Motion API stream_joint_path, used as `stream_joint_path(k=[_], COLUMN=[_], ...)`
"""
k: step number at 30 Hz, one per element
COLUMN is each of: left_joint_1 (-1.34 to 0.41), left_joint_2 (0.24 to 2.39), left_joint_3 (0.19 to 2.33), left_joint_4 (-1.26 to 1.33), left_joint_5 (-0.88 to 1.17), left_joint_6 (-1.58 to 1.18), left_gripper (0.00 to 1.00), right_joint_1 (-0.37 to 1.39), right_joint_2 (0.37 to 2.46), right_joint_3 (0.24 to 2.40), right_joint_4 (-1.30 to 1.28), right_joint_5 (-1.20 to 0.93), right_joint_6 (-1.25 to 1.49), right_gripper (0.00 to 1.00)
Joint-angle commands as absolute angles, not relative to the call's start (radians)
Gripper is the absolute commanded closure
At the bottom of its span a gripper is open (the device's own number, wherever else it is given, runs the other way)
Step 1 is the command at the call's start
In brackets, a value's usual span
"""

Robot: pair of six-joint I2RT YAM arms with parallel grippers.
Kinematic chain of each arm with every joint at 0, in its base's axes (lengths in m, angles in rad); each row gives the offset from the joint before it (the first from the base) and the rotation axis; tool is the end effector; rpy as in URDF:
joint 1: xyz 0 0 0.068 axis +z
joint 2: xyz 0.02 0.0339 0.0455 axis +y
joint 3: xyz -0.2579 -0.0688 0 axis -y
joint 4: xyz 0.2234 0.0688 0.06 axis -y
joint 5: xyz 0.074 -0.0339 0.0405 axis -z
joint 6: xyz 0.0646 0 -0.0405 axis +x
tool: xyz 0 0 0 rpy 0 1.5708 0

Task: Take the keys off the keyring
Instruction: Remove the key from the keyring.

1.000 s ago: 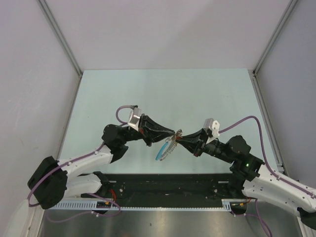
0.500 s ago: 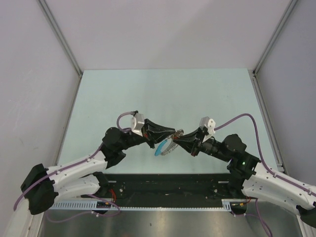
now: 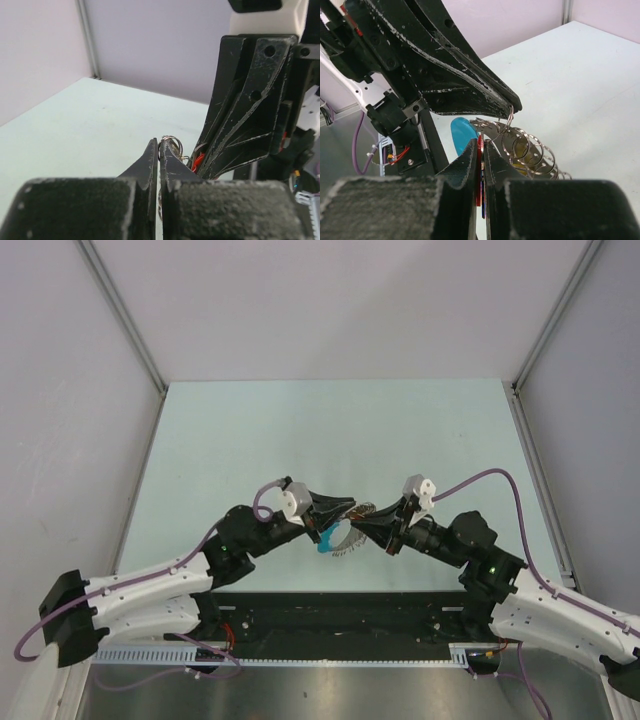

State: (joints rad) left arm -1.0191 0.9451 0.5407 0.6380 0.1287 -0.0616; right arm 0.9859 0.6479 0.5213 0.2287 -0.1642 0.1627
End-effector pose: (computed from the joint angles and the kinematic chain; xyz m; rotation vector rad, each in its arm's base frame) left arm 0.1147 -0.2021 0.3218 0.7489 1.1941 -0.9924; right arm 0.0909 0.1564 0.3145 -0.7514 1.3674 1.0424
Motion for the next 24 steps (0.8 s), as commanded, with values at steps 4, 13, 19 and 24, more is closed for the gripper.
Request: stream_joint_path(k=[4,13,19,24], left_joint_1=[-1.065,-1.078,-1.088,-1.088], left_joint_2=[0.962,0.974,0.968,0.96], left_joint_3=[0.617,0.597,0.577,0.563], left_joint_4=[0.535,0.502,0.492,0.492], left_joint_5=[-0.104,-0.144,-0.133,-0.124], left_joint_6=[0.138,0.201,0.216,0.21], left_gripper=[1.0,1.0,1.0,1.0], right_joint_1=[0.986,0.865,0.781,0.764], right_joint_2=[0.623,0.588,0.569,0.574], right_joint_3=[0.529,0.52,0.506,0.502], right_joint_4=[0.281,0.316,0.364,0.383], right_joint_5=[-0.198,-0.274,-0.308,-0.337], right_joint_6=[0.204,0.311,0.394,0.419], right_gripper=[1.0,1.0,1.0,1.0])
